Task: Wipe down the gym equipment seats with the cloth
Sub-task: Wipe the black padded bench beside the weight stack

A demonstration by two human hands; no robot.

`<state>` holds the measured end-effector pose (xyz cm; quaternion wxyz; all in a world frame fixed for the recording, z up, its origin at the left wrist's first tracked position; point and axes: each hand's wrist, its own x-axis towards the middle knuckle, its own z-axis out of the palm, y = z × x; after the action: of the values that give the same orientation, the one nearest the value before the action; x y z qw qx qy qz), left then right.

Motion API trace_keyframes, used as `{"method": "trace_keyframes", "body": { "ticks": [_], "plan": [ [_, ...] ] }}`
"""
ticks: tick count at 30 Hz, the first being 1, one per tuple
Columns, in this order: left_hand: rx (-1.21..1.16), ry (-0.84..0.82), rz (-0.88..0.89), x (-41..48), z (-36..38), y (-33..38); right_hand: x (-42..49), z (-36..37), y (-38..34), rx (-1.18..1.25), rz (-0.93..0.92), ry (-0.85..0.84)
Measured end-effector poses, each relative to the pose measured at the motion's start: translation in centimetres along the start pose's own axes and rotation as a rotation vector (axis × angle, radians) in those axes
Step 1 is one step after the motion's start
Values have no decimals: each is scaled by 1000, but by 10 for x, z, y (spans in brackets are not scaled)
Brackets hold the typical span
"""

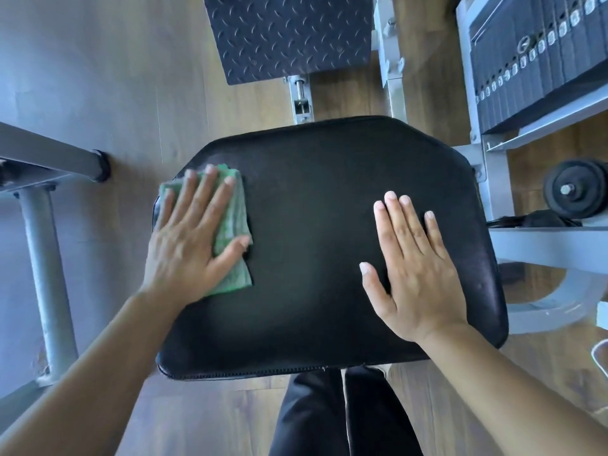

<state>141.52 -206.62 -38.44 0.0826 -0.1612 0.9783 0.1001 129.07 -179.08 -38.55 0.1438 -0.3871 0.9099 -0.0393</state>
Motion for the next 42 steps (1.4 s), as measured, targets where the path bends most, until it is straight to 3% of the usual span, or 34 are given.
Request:
{"method": "trace_keyframes", "body": {
  "ticks": [4, 9, 13, 20, 23, 28, 35, 42],
  "plan": [
    [-25, 36, -133, 45, 0, 9, 0, 0, 0, -2, -3, 5],
    [7, 17, 47, 51, 8, 43, 0, 2, 0, -13, -8, 6],
    [14, 28, 133, 10, 8, 24, 0, 3, 0, -17, -7, 13],
    [9, 55, -153, 57, 4, 17, 0, 4, 1, -13, -4, 20],
    [24, 41, -57, 68, 8, 47, 1, 4, 0, -15, -5, 16],
    [12, 18, 124, 11, 8, 47, 1, 3, -1, -18, -4, 20],
    [-9, 34, -64, 66, 6, 48, 0, 3, 1, -16, -6, 13],
    [-52, -34, 261, 52, 7, 88, 1, 2, 1, -16, -12, -2]
  ]
}}
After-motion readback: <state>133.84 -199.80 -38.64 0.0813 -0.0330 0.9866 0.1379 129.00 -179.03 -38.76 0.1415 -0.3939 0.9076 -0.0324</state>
